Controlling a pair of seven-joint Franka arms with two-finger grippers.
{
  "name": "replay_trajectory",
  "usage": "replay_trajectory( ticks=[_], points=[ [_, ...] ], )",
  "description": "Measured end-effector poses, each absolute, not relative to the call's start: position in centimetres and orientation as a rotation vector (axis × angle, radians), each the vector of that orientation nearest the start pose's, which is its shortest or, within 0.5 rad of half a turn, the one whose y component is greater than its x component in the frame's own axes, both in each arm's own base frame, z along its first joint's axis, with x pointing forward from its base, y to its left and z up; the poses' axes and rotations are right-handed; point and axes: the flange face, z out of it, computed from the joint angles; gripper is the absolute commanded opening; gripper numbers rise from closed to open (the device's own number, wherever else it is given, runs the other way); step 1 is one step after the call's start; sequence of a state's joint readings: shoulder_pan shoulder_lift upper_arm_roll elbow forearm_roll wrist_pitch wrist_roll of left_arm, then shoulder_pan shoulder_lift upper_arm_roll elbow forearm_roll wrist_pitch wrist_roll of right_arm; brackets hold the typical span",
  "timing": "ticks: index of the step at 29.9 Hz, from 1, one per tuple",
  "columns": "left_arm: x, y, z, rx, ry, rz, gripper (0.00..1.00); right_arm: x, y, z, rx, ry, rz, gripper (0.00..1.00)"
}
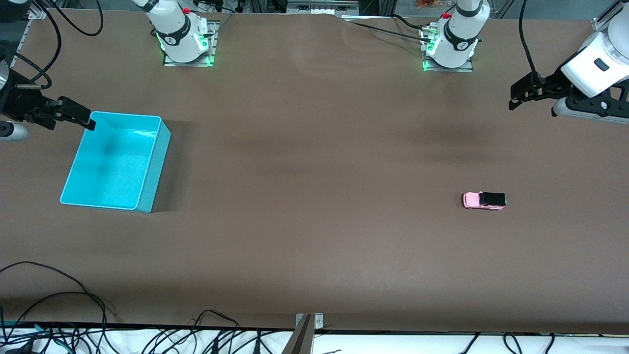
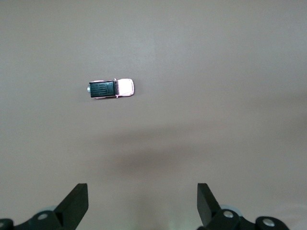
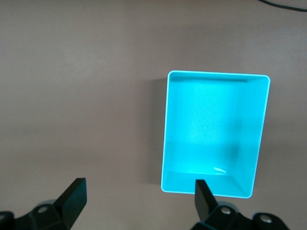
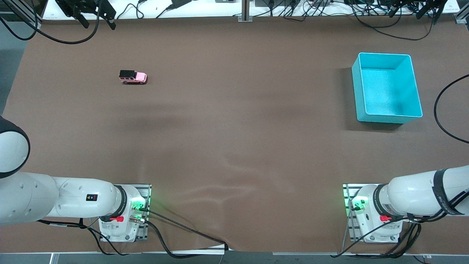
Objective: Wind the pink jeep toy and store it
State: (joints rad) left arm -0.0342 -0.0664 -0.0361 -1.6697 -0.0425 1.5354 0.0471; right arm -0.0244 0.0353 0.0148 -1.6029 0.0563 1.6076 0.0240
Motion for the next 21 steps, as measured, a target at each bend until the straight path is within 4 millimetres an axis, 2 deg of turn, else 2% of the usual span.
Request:
replay_trajectory(
  ticks=[11,16,21],
  points=[
    [53.3,-2.8,60.0,-3.109,0.161,0.138,1.0,56.7,0.0,59.2,-3.084,0.058,0.052,1.0],
    [53.8,-2.9,59.1,-3.093,0.168,0.159,1.0,56.7,0.0,59.2,-3.085,0.058,0.054,1.0],
    [53.9,-2.8,59.9,-3.095,0.165,0.132,1.0,56.7,-0.1,59.2,-3.085,0.058,0.054,1.0]
  ],
)
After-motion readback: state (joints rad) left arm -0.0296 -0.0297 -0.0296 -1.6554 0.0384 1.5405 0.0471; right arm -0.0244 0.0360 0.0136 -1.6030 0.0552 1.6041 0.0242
